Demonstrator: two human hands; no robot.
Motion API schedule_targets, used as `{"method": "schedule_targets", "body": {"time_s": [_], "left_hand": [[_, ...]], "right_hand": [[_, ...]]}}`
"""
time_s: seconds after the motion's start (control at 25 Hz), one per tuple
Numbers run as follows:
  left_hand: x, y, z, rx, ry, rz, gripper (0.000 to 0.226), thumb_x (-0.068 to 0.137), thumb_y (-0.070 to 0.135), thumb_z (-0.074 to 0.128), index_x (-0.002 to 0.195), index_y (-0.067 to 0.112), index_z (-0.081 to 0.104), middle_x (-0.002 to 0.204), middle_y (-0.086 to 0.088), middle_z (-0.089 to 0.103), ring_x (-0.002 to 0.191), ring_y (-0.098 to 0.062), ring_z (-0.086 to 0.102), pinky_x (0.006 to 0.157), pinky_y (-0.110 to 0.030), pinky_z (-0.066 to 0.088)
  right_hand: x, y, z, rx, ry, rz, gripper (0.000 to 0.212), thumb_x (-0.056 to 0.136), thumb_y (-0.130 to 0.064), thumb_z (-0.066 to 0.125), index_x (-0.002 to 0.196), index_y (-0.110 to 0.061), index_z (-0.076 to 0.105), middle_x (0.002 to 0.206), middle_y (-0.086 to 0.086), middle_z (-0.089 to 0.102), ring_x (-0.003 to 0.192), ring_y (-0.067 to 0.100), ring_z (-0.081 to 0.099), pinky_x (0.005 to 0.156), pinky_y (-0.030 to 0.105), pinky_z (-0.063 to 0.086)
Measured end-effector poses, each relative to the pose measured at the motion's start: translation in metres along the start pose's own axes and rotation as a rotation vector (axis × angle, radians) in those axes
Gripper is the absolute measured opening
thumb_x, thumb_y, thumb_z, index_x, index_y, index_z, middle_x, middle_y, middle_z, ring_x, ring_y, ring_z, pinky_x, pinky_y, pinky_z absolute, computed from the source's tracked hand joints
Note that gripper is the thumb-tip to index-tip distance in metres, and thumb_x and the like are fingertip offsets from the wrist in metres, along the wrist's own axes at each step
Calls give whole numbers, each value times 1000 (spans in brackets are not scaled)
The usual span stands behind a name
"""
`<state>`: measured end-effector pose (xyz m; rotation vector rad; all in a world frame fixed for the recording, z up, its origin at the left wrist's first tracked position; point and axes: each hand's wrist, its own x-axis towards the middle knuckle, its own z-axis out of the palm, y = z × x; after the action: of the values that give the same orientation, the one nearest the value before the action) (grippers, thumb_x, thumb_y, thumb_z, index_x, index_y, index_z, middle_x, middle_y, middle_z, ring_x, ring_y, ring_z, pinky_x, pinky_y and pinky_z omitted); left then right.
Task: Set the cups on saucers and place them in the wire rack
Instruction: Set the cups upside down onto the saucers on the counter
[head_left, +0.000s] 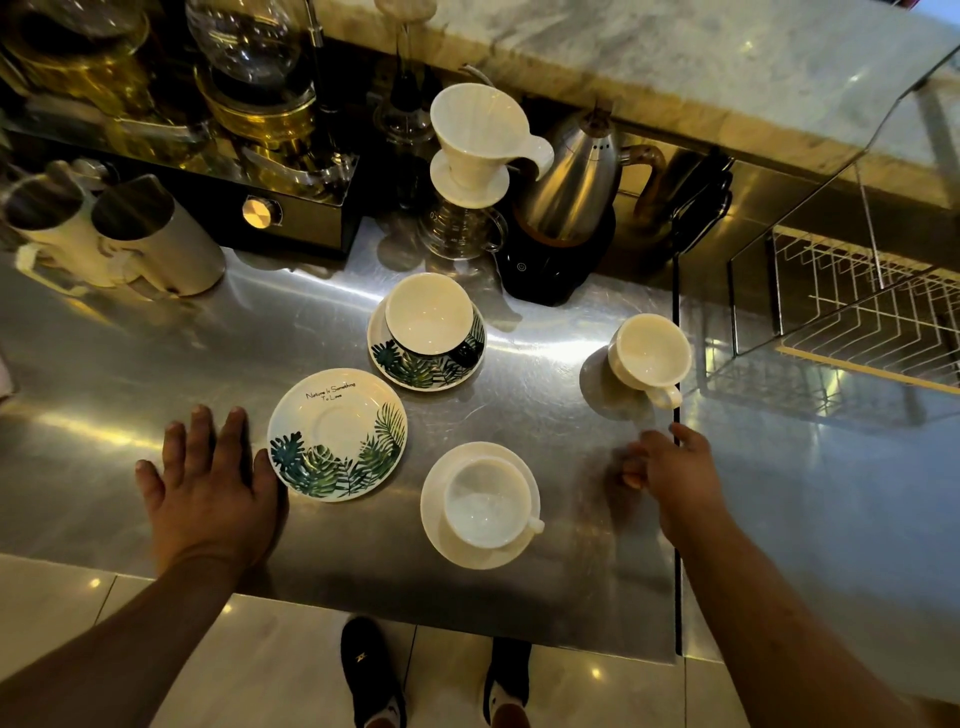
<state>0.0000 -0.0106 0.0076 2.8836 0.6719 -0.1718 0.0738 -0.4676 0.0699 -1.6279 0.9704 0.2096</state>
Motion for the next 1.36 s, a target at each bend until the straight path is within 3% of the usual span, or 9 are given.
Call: {"method": "schedule_targets", "body": {"time_s": [0.08, 0.2, 0.4, 0.6, 0.68, 0.84, 1.36], "left_hand": [[0, -1, 0, 3, 1, -1, 65, 97, 56, 27, 157, 29, 26, 168, -9, 22, 155, -31, 12, 109, -26, -32], [1, -1, 1, 7, 1, 2, 65, 97, 55, 27, 157, 29, 26, 168, -9, 23, 155, -32, 13, 108, -25, -33], [0, -1, 2, 4, 22, 14, 65, 97, 56, 27, 157, 30, 25, 168, -9, 22, 156, -31, 12, 109, -26, -33], [1, -2, 3, -2, 37, 14, 66, 97, 56, 26, 157, 29, 25, 168, -9, 22, 155, -32, 12, 108, -26, -33], [0, -2, 4, -10, 40, 8, 66, 97, 57, 25, 157, 29, 24, 168, -8, 21, 156, -31, 11, 113, -31, -29], [0, -1, 7, -24, 45, -4, 65, 97, 54, 26, 157, 30, 25, 169, -9, 22, 156, -31, 11, 123, -56, 1], [-1, -1, 6, -54, 39, -15, 65, 97, 55, 24, 157, 30, 26, 169, -8, 20, 156, -30, 9, 123, -57, 2]], "right_hand": [[7, -10, 0, 75, 6, -14, 60, 99, -13, 57, 152, -23, 31, 99, 16, 70, 87, 32, 73, 71, 40, 58], [17, -22, 2, 99, -13, -45, 45, 102, -18, 54, 145, -19, 40, 101, 18, 70, 89, 34, 70, 77, 43, 59], [26, -31, 6, 67, 11, -37, 20, 106, -25, 48, 122, -12, 50, 94, 15, 68, 77, 25, 67, 76, 40, 58], [32, -30, 12, 87, -52, 39, 12, 103, -24, 54, 91, -22, 56, 95, 16, 70, 83, 27, 70, 70, 37, 59], [33, -28, 16, 143, -59, 70, 8, 103, -22, 55, 95, -18, 56, 94, 16, 71, 80, 25, 72, 65, 34, 59], [33, -21, 23, 177, -69, 45, 8, 102, -19, 52, 101, -14, 58, 91, 18, 72, 66, 20, 76, 56, 28, 60], [-34, -20, 56, -207, -259, -202, 21, 105, -20, 46, 96, -13, 64, 84, 18, 72, 83, 34, 71, 76, 42, 59]]}}
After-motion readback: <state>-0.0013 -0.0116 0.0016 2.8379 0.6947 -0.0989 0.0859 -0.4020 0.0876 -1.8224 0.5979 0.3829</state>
